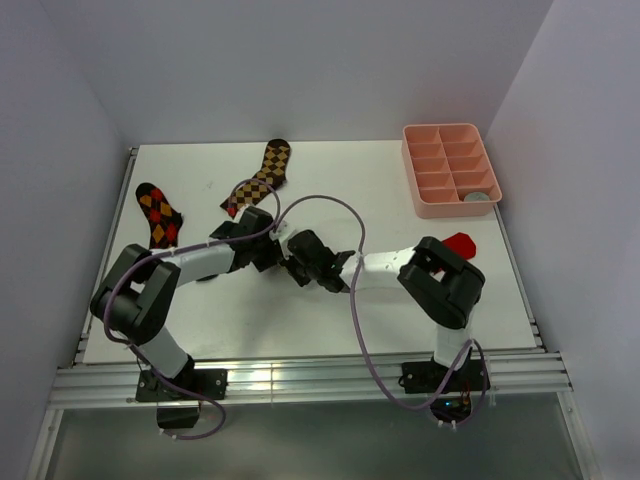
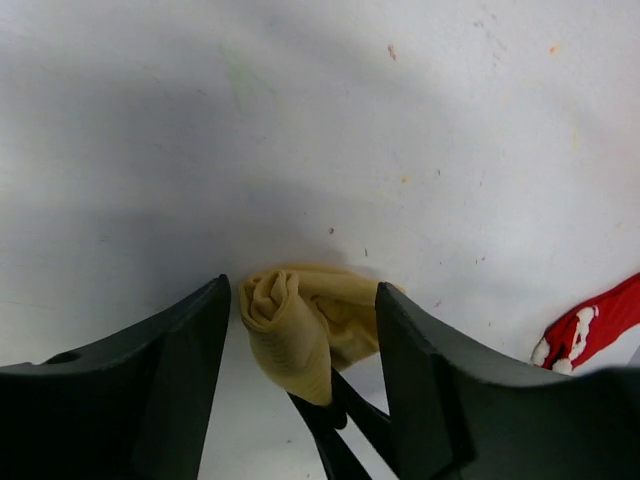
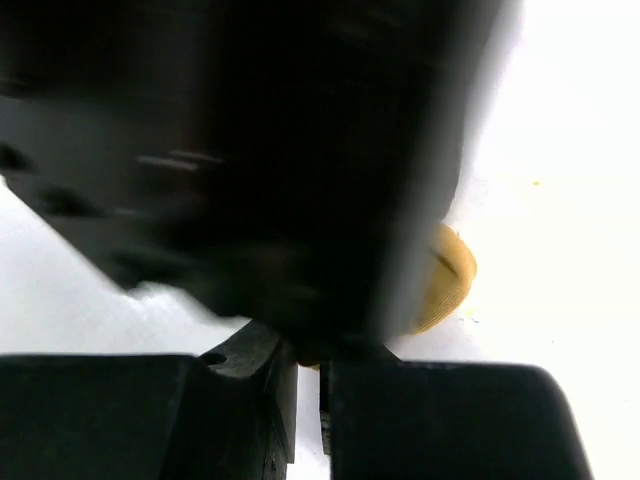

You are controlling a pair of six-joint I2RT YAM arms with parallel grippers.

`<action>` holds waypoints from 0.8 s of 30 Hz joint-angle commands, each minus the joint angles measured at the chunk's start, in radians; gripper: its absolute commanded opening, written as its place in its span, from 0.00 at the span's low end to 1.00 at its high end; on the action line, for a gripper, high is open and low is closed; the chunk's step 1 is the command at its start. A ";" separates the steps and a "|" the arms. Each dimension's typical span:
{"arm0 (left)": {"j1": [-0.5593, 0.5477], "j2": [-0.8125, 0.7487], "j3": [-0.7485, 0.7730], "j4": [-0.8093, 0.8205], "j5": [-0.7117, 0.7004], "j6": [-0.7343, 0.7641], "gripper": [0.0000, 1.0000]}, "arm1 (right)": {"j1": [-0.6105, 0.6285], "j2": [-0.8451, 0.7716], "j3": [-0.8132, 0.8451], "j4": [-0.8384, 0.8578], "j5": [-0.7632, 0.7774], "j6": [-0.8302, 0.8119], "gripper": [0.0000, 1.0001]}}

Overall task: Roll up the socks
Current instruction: Roll the sock at the center of the board.

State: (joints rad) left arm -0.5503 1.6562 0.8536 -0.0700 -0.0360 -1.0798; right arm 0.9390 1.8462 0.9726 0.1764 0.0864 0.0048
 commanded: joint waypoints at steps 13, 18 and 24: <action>0.078 -0.183 -0.143 0.094 -0.004 -0.025 0.70 | -0.233 0.153 0.138 -0.236 -0.730 0.273 0.00; 0.076 -0.243 -0.241 0.197 0.025 -0.052 0.68 | -0.310 0.200 0.124 -0.146 -0.867 0.407 0.00; 0.059 -0.240 -0.284 0.265 0.051 -0.057 0.68 | -0.358 0.288 0.136 -0.092 -0.953 0.530 0.00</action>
State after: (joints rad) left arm -0.4759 1.4349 0.5751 0.0944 -0.0147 -1.1229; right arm 0.5877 2.0659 1.1160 0.1303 -0.8272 0.4515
